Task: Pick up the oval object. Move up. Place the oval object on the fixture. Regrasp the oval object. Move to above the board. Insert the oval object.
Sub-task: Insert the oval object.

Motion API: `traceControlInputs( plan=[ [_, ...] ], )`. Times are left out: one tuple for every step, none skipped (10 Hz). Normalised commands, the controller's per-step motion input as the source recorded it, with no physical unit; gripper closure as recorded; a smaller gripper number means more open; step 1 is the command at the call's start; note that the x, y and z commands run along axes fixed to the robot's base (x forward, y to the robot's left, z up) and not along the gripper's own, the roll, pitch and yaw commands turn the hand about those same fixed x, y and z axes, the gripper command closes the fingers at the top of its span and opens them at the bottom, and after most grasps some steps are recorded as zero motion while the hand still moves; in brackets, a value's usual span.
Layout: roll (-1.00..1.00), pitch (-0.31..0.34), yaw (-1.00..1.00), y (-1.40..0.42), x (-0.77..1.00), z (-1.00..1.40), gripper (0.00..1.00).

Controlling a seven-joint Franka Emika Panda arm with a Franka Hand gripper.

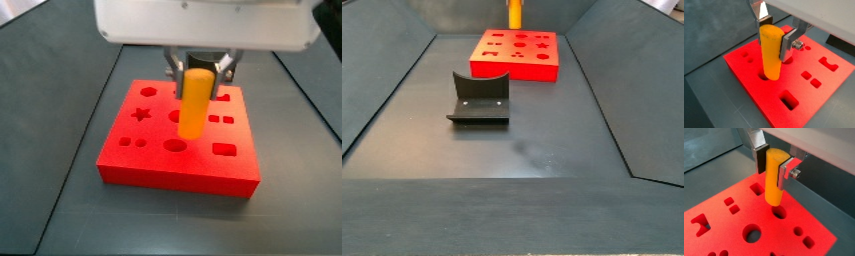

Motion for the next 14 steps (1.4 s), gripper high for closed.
traceControlInputs(
  plan=[
    [0.05, 0.000, -0.02, -0.03, 0.03, -0.05, 1.00],
    [0.10, 0.000, -0.11, 0.00, -0.06, -0.10, 1.00],
    [0.09, 0.000, -0.16, 0.00, -0.11, -0.07, 1.00],
    [0.06, 0.000, -0.16, 0.00, -0.07, -0.02, 1.00],
    [0.02, 0.000, -0.09, 0.00, 0.00, -0.02, 1.00],
    [0.05, 0.000, -0.23, 0.00, -0.04, -0.05, 1.00],
    [0.00, 0.000, -0.18, 0.00, 0.00, 0.00, 1.00],
    [0.01, 0.003, 0.00, 0.00, 0.00, 0.00, 1.00],
    [0.08, 0.000, -0.08, 0.00, -0.17, -0.07, 1.00],
    [0.02, 0.001, 0.00, 0.00, 0.00, 0.00, 1.00],
    [0.00, 0.000, 0.00, 0.00, 0.00, -0.04, 1.00],
    [0.04, -0.003, 0.00, -0.05, 0.00, -0.17, 1.00],
    [0.04, -0.004, 0.00, -0.09, 0.00, -0.14, 1.00],
    [0.08, 0.000, 0.00, -0.06, 0.00, -0.09, 1.00]
  ],
)
